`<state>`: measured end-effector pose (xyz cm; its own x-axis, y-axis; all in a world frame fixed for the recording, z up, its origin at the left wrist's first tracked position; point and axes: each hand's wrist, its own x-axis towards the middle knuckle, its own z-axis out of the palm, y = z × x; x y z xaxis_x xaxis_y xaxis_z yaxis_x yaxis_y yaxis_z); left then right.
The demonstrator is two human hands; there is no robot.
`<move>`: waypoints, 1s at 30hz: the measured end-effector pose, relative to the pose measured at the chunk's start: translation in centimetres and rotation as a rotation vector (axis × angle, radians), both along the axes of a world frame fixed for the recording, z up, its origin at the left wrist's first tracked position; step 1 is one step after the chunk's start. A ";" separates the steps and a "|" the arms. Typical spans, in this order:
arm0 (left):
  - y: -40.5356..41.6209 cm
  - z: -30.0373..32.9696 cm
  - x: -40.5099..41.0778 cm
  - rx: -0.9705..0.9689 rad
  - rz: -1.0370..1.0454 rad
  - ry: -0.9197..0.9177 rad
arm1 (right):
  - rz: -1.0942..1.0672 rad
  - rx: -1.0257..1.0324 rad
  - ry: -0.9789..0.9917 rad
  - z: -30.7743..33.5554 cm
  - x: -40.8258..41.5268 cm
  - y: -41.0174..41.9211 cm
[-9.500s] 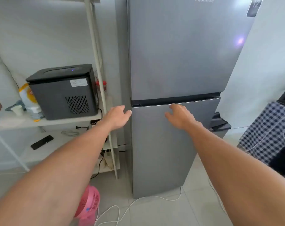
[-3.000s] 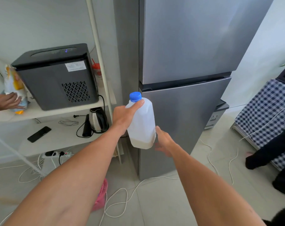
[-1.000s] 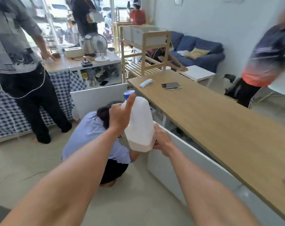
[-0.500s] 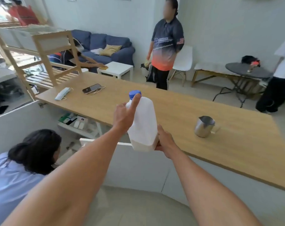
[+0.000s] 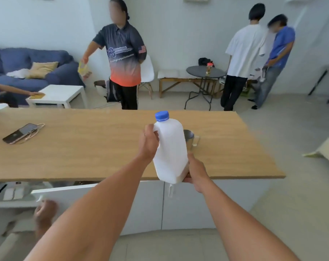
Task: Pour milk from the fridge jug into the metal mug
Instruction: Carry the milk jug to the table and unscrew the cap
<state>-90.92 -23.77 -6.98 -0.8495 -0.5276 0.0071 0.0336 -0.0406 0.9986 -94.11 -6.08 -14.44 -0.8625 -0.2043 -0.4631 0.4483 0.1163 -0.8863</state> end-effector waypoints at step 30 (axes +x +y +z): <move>4.6 -1.1 -5.1 -0.229 0.019 -0.121 | 0.278 0.974 0.976 14.4 -7.5 -1.9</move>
